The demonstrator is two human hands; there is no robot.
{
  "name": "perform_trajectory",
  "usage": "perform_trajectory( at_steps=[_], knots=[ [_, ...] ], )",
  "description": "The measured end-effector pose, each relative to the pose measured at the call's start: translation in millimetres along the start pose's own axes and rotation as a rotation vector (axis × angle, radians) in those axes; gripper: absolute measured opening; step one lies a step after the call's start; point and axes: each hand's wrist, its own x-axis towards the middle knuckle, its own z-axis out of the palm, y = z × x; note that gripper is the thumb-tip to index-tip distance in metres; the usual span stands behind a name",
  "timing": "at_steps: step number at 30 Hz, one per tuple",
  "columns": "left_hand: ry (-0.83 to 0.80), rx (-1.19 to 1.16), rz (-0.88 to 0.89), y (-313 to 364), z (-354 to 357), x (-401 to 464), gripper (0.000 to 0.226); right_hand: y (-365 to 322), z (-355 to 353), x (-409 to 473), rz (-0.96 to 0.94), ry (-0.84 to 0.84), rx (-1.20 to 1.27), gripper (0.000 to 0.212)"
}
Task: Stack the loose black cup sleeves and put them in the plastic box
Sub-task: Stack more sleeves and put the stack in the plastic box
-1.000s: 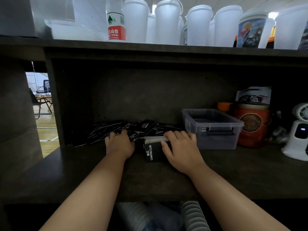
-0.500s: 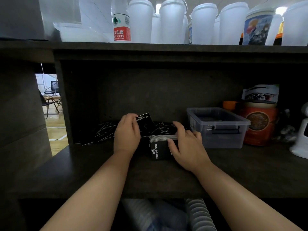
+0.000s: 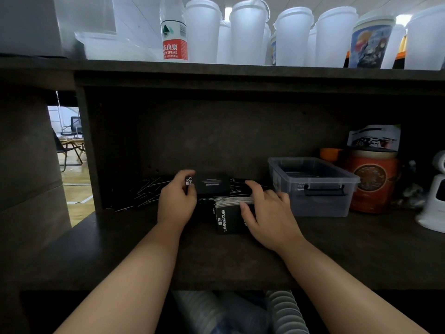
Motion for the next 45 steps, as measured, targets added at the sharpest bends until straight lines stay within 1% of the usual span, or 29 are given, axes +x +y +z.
perform_trajectory(
  at_steps=[2,6,8,10,11,13,14,16,19,22,24,27,29,31,33,34,35,36,38,39,40,42,45],
  knots=[
    [0.017,0.052,-0.001,-2.5,0.5,1.4,0.027,-0.2,-0.9,-0.4,-0.004,-0.001,-0.007,0.054],
    [-0.053,0.06,-0.079,-4.8,4.8,4.0,0.044,0.0,-0.2,-0.4,-0.003,-0.022,-0.041,0.05],
    [-0.042,0.086,-0.082,-8.9,5.6,5.7,0.047,0.1,-0.1,0.2,-0.007,-0.037,-0.067,0.054],
    [0.041,0.112,-0.056,-9.4,3.8,6.2,0.037,-0.4,-0.5,0.3,-0.019,-0.043,-0.08,0.065],
    [0.089,0.109,-0.035,-7.7,2.2,5.5,0.031,-0.6,-0.6,0.0,-0.023,-0.044,-0.078,0.067],
    [0.142,0.07,0.0,-0.5,-1.0,3.4,0.023,-0.8,-1.4,-0.3,-0.012,-0.038,-0.052,0.059],
    [0.135,0.044,0.007,3.0,-1.8,1.8,0.02,-0.9,-1.7,-0.8,-0.003,-0.033,-0.024,0.055],
    [0.057,-0.011,0.027,6.9,-0.4,-1.4,0.019,-1.0,-2.1,-0.8,0.014,-0.02,0.032,0.056],
    [-0.089,-0.073,0.054,4.5,2.7,-3.7,0.031,-0.2,-2.3,-1.4,0.033,0.017,0.054,0.06],
    [-0.183,-0.119,-0.01,4.4,2.0,-2.4,0.033,-0.6,-3.3,-0.9,0.047,0.006,0.027,0.055],
    [-0.217,-0.15,-0.031,3.2,2.6,-2.4,0.035,-1.3,-2.6,-1.5,0.053,0.007,0.032,0.058],
    [-0.249,-0.147,0.009,2.9,4.1,-4.0,0.039,-1.4,-1.7,-1.2,0.058,0.025,0.046,0.061],
    [-0.265,-0.153,0.042,5.3,2.5,-6.4,0.04,-0.5,-0.2,-0.9,0.054,0.039,0.018,0.059],
    [-0.319,-0.158,0.058,7.1,-0.4,-8.3,0.04,0.3,0.3,0.0,0.042,0.021,-0.03,0.055],
    [-0.393,-0.097,0.05,8.1,-2.1,-9.2,0.043,0.1,0.8,0.4,0.027,0.012,-0.066,0.054],
    [-0.404,-0.033,0.034,8.4,-1.9,-9.4,0.045,-0.4,1.3,0.3,0.021,0.026,-0.073,0.055],
    [-0.376,0.049,0.017,7.4,-0.6,-7.8,0.043,-0.6,1.8,0.3,0.021,0.044,-0.077,0.055],
    [-0.3,0.159,0.005,7.3,0.7,-6.4,0.037,-0.8,2.2,0.4,0.024,0.056,-0.085,0.055],
    [-0.096,0.339,-0.049,3.9,2.8,-2.7,0.024,-0.9,3.1,0.3,0.027,0.061,-0.11,0.052],
    [-0.028,0.373,-0.095,1.5,3.3,-0.7,0.024,-0.8,3.6,0.3,0.025,0.059,-0.117,0.05],
    [-0.003,0.385,-0.142,-1.7,3.9,1.7,0.026,-0.9,3.7,0.2,0.021,0.057,-0.12,0.049],
    [-0.061,0.426,-0.179,-8.4,6.2,5.1,0.038,-1.2,3.8,0.5,0.011,0.054,-0.119,0.05],
    [-0.241,0.548,-0.142,-8.7,8.1,4.0,0.061,-0.1,4.5,1.9,0.008,0.055,-0.128,0.051]
  ],
)
